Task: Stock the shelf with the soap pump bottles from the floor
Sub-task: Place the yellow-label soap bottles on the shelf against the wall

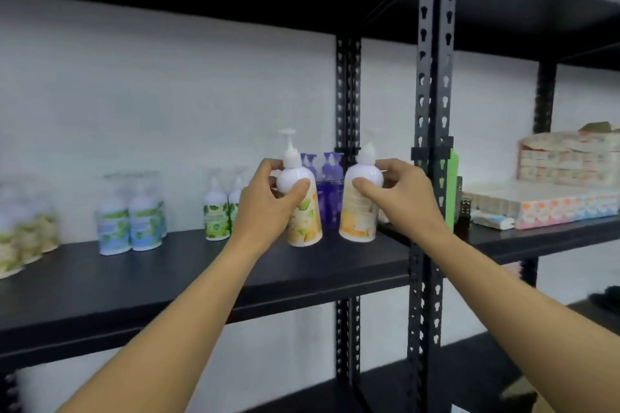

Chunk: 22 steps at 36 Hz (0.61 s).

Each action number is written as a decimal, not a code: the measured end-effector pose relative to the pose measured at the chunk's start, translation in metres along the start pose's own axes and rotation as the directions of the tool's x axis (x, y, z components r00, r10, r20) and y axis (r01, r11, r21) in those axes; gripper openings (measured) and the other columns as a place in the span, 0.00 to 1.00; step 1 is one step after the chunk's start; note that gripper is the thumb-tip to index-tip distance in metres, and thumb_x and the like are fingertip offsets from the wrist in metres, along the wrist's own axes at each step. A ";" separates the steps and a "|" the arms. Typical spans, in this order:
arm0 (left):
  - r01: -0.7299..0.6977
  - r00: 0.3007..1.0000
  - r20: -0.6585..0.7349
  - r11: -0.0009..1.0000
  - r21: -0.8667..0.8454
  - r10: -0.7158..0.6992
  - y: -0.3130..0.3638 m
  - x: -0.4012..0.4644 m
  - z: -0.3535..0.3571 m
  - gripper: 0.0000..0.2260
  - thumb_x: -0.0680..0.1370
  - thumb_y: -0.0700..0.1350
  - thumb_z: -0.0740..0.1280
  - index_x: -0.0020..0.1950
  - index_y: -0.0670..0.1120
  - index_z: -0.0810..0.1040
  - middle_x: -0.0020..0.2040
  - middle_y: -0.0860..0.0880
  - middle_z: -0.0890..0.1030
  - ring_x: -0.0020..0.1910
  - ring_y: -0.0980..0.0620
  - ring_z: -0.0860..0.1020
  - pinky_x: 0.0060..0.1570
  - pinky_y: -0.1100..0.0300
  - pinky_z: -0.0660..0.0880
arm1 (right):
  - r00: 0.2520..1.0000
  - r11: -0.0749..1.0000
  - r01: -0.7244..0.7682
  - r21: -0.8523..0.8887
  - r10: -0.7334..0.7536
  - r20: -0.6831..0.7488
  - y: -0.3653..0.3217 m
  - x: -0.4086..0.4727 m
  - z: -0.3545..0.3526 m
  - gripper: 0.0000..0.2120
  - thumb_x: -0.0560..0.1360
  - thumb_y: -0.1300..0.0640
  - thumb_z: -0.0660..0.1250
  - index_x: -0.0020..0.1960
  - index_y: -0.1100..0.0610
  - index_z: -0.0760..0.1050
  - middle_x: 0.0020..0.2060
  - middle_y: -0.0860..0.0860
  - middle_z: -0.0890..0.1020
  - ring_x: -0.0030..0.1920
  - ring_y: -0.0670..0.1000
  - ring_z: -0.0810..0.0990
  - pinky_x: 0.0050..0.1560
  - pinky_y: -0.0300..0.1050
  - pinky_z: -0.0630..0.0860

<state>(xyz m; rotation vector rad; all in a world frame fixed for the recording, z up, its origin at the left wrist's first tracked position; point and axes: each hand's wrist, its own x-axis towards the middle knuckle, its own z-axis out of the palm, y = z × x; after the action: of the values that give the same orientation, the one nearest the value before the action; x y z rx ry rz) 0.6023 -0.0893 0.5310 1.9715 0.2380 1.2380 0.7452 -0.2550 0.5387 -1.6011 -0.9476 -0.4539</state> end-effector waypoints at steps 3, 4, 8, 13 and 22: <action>0.013 0.999 -0.036 0.999 0.053 -0.011 -0.002 0.004 -0.034 0.14 0.77 0.53 0.71 0.60 0.53 0.72 0.53 0.54 0.81 0.48 0.57 0.82 0.42 0.64 0.78 | 1.000 0.998 0.005 0.062 -0.006 0.019 -0.017 0.007 0.032 0.21 0.71 0.48 0.76 0.61 0.54 0.79 0.49 0.46 0.84 0.47 0.39 0.81 0.42 0.35 0.78; 0.014 0.999 -0.051 0.997 0.071 -0.011 -0.003 0.004 -0.045 0.14 0.77 0.52 0.71 0.59 0.53 0.73 0.52 0.54 0.82 0.47 0.57 0.82 0.40 0.65 0.77 | 1.000 0.997 0.007 0.081 -0.009 0.027 -0.022 0.009 0.042 0.21 0.71 0.48 0.76 0.61 0.54 0.79 0.49 0.47 0.84 0.47 0.40 0.81 0.43 0.35 0.78; 0.025 0.994 -0.105 0.990 0.138 -0.010 -0.012 0.004 -0.094 0.13 0.77 0.52 0.71 0.58 0.56 0.71 0.50 0.53 0.83 0.45 0.57 0.82 0.40 0.64 0.77 | 0.997 0.989 0.013 0.144 -0.024 0.070 -0.041 0.016 0.088 0.22 0.69 0.48 0.77 0.59 0.55 0.80 0.49 0.47 0.84 0.47 0.42 0.82 0.48 0.42 0.81; 0.061 0.981 -0.192 0.979 0.192 -0.024 -0.025 -0.001 -0.157 0.15 0.77 0.52 0.71 0.58 0.59 0.68 0.49 0.51 0.83 0.45 0.55 0.82 0.41 0.61 0.79 | 0.988 0.972 0.024 0.234 -0.059 0.145 -0.075 0.014 0.147 0.20 0.70 0.48 0.77 0.58 0.51 0.78 0.45 0.43 0.82 0.43 0.37 0.80 0.38 0.30 0.75; 0.129 0.948 -0.316 0.934 0.333 -0.018 -0.056 -0.024 -0.263 0.16 0.77 0.52 0.71 0.59 0.62 0.67 0.43 0.52 0.83 0.40 0.55 0.82 0.44 0.50 0.81 | 0.959 0.921 0.001 0.390 -0.111 0.259 -0.132 -0.014 0.256 0.20 0.70 0.47 0.77 0.57 0.45 0.73 0.40 0.45 0.83 0.38 0.37 0.80 0.35 0.33 0.74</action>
<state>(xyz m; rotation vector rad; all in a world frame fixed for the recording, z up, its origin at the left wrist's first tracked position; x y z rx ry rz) 0.3855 0.0715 0.5337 2.0282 0.7304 1.5361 0.5824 -0.0171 0.5446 -1.2943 -1.2152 -0.0681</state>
